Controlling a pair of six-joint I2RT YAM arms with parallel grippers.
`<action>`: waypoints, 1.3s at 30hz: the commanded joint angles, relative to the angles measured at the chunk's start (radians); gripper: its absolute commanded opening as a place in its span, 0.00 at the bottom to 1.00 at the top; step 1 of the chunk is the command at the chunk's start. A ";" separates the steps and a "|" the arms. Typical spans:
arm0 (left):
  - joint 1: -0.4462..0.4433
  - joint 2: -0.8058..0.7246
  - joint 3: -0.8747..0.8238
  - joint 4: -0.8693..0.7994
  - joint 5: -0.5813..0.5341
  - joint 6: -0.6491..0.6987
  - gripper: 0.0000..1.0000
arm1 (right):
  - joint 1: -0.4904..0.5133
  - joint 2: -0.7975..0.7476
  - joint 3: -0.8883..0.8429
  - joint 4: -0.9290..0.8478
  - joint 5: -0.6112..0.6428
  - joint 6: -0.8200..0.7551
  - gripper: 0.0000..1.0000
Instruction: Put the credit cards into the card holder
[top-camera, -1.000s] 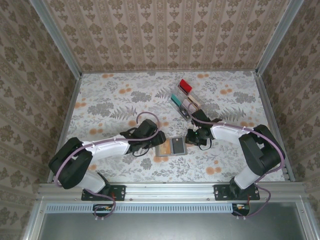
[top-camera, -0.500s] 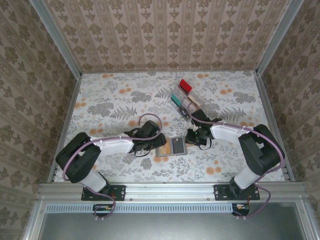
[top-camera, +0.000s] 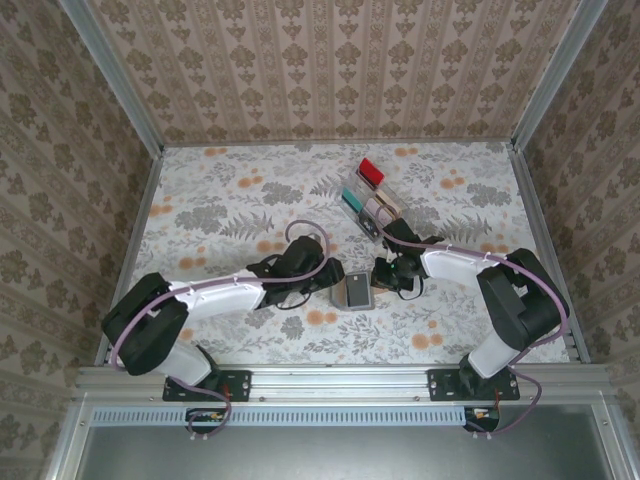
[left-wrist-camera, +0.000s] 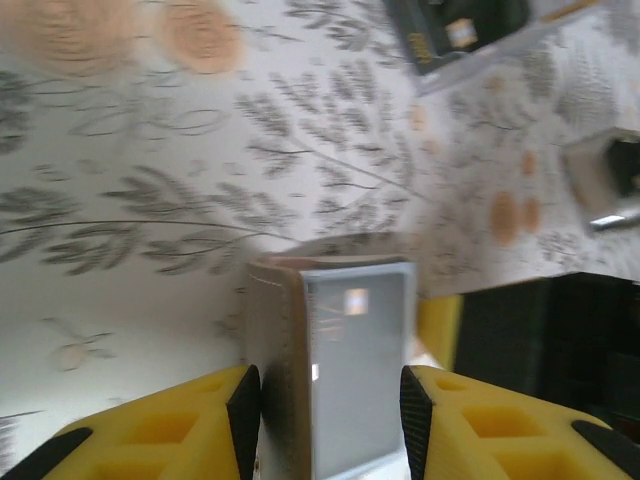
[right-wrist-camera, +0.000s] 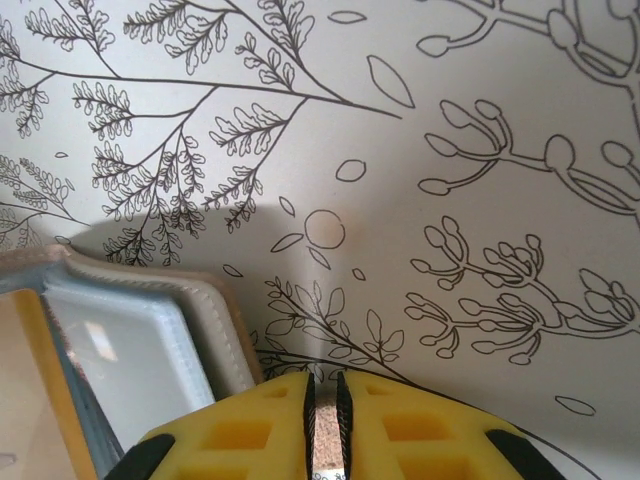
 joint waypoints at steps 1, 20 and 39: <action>-0.015 0.050 0.042 0.074 0.063 0.014 0.44 | 0.005 0.018 0.011 -0.017 -0.013 -0.003 0.18; -0.049 0.273 0.146 0.128 0.128 -0.025 0.48 | -0.093 -0.270 0.036 -0.256 0.107 -0.068 0.26; -0.050 0.279 0.141 0.130 0.124 -0.030 0.48 | -0.099 -0.124 0.009 -0.194 -0.071 -0.112 0.24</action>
